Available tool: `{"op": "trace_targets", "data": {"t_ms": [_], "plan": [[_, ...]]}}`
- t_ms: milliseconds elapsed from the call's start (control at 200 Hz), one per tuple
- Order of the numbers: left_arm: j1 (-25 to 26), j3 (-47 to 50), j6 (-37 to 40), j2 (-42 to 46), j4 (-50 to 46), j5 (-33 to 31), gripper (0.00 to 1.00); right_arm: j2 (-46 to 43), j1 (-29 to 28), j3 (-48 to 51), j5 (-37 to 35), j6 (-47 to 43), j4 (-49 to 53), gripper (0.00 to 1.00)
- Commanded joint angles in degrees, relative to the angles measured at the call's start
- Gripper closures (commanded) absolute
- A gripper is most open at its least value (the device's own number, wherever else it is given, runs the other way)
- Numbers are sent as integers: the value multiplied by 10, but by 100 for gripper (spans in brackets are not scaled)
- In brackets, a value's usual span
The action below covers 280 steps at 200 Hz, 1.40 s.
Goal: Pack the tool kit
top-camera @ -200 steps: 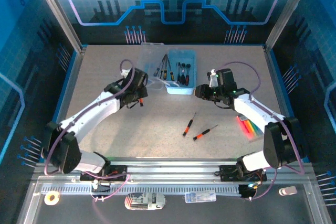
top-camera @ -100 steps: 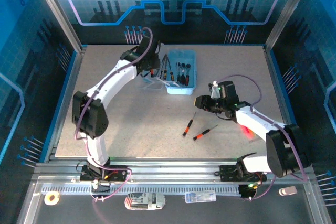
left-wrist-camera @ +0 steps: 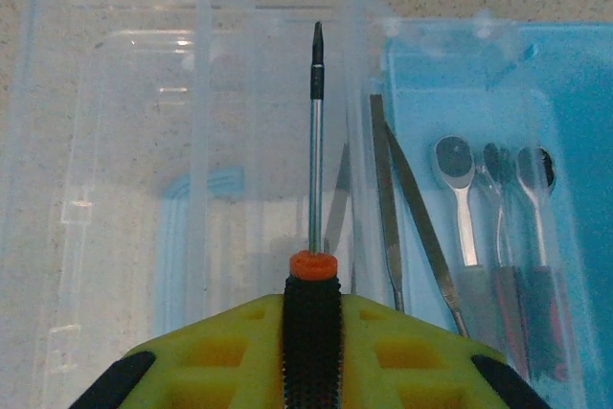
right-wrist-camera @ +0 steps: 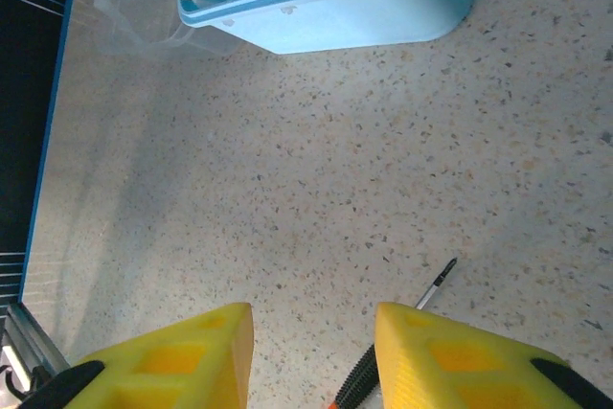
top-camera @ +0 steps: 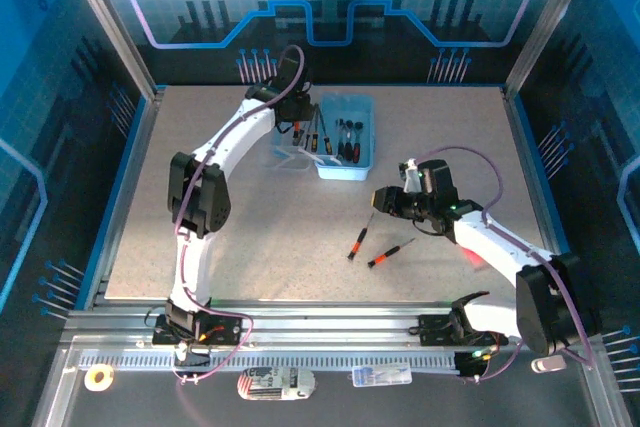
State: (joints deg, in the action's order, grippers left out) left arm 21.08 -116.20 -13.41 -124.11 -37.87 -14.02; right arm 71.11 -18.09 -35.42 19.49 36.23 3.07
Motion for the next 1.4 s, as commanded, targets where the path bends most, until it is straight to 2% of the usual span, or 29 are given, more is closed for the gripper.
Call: {"op": "trace_targets", "data": {"t_ms": [0,225,510,856,961,1071,1271,1396], "plan": [[-7,-31,-3,-19,-19,32,80,-14,-6,-5,-16,-10,21,61],[-7,-39,-11,-36,-30,52,78,-17,-7,-10,-24,-16,33,59],[-7,-32,-14,-29,-38,60,68,-23,-6,-17,-35,-23,48,59],[-7,-10,-24,61,-33,66,61,-25,-6,-43,-46,-40,74,57],[-3,42,-46,109,-21,60,61,-20,-6,-48,-51,-44,78,54],[13,150,-75,179,13,51,60,-26,-6,-48,-55,-41,86,50],[102,357,-100,304,60,-19,54,-37,-5,-53,-98,-53,118,47],[158,486,-151,354,100,-16,53,-33,-3,-47,-125,-43,129,46]]}}
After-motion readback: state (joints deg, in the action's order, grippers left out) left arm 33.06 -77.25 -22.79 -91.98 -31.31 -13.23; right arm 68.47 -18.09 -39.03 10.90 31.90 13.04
